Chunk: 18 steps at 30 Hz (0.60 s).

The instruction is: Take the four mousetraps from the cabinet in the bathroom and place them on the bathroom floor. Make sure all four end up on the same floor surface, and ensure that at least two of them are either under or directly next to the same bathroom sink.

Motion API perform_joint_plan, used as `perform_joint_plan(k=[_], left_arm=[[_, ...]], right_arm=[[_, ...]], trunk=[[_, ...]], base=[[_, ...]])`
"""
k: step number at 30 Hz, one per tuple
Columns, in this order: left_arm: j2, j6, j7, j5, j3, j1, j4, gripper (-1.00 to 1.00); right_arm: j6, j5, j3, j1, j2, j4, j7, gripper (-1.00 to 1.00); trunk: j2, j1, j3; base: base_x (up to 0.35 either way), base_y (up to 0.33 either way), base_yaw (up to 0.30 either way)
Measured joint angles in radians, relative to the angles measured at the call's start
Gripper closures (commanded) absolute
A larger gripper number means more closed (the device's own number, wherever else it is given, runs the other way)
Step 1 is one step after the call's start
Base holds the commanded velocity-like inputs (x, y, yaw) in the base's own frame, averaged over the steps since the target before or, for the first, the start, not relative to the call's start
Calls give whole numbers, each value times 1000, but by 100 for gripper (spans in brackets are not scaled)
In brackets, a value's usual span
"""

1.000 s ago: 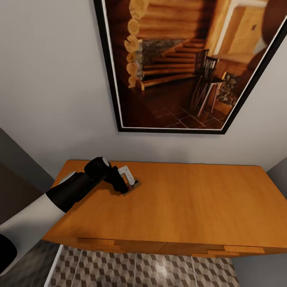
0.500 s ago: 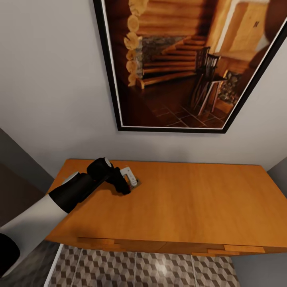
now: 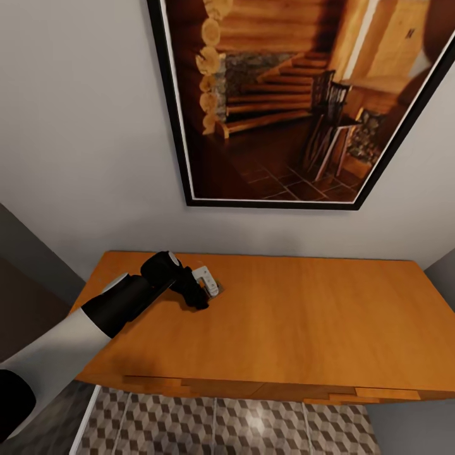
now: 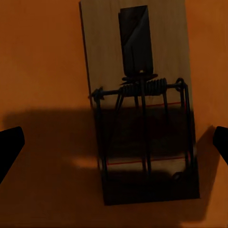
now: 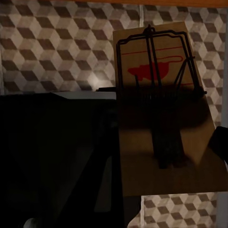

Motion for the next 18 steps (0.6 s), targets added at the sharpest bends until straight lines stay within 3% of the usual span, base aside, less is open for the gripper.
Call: perform_joint_plan(k=[18], left_arm=[[-1,0,1,-3,0,0,-4,-100]], right_arm=[[0,0,0,0,1,0,0,100]], trunk=[[0,0,-3]], base=[[0,0,0]])
